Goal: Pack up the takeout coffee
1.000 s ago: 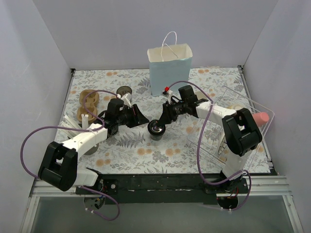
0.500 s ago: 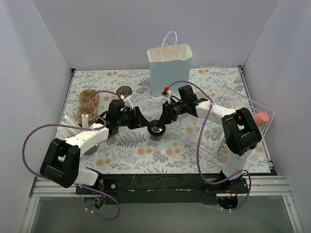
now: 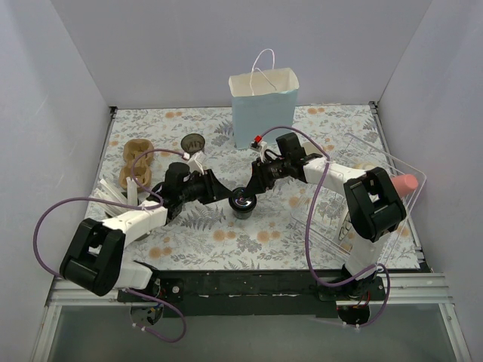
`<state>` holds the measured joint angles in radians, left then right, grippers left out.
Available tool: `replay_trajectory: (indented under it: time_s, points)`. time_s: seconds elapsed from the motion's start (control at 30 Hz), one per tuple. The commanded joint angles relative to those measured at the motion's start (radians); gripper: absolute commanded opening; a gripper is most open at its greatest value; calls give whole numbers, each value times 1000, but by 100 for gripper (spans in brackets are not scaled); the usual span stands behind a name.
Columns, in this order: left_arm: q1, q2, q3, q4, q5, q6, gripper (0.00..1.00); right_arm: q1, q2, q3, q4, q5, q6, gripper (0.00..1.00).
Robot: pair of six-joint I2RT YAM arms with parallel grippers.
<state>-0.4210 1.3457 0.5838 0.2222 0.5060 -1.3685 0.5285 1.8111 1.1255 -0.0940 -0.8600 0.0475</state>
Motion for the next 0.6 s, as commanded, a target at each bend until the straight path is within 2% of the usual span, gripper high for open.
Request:
replay_trajectory:
  time_s: [0.0, 0.07, 0.17, 0.37, 0.57]
  points:
    - [-2, -23, -26, -187, -78, 26, 33, 19, 96, -104, -199, 219, -97, 33]
    - [-1, -34, 26, -201, -64, 29, 40, 18, 91, -104, -200, 219, -97, 33]
    - [5, -51, 106, -248, -58, 48, 41, 18, 85, -108, -200, 219, -97, 33]
    - [11, -79, 149, -323, -95, 83, 34, 18, 82, -104, -202, 216, -95, 33]
    - [11, -68, 129, -294, -55, 86, 32, 18, 82, -105, -197, 214, -92, 33]
